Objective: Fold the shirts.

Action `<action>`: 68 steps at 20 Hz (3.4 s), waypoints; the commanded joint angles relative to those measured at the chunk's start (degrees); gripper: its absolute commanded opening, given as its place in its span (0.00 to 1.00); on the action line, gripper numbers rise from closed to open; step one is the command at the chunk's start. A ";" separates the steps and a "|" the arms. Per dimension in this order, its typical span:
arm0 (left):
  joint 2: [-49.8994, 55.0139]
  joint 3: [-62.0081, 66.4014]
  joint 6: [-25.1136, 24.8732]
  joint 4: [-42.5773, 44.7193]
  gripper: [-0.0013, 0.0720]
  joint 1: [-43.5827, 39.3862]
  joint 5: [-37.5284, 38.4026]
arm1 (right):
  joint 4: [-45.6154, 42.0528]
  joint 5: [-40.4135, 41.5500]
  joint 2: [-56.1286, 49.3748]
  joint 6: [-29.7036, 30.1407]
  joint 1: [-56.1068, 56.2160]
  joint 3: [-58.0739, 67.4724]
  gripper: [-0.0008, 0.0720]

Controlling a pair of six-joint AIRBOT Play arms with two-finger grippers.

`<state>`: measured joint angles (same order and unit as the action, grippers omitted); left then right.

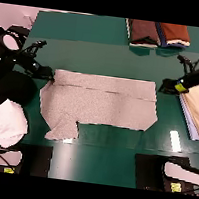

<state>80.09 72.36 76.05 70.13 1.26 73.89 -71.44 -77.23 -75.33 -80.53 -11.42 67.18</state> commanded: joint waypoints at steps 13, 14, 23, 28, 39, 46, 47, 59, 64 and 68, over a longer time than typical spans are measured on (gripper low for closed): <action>-23.10 -28.26 6.60 2.40 0.59 -0.02 0.11 | 10.23 5.40 11.72 2.10 -0.35 -34.75 0.59; -23.10 -28.26 6.54 2.89 0.59 -0.02 0.44 | 10.14 6.34 10.54 2.14 1.49 -34.32 0.43; -32.52 -38.84 13.64 7.39 0.63 -0.02 2.91 | 7.85 6.38 17.62 2.99 7.30 -28.63 0.03; -32.52 -47.30 15.58 -0.02 0.63 -0.02 -7.67 | 7.98 6.54 20.63 2.99 7.28 -28.59 0.03; -32.54 -50.75 13.51 -12.79 0.05 -0.02 -14.23 | 8.70 6.23 21.94 2.99 7.28 -28.39 0.03; -48.50 -43.74 15.19 -1.75 0.04 -0.02 3.52 | -2.32 -7.41 22.29 2.97 7.28 -22.67 0.03; -51.43 -42.97 15.23 -1.77 0.04 -0.02 6.60 | -3.87 -8.92 23.06 2.82 7.28 -23.10 0.03; -29.88 -26.60 7.39 -2.34 0.04 -0.04 -7.04 | -11.06 -5.64 11.28 1.49 7.39 -7.06 0.03; -13.73 -16.00 3.26 -4.09 0.05 -0.04 -13.20 | -10.60 -5.25 -2.45 1.46 7.39 2.51 0.03; -7.37 -12.52 2.89 -5.27 0.05 -0.04 -15.63 | -10.29 -5.18 -9.07 0.87 7.39 8.28 0.03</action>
<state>67.64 56.90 80.07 65.91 1.17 61.17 -82.06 -82.61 -79.59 -79.33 -4.05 71.44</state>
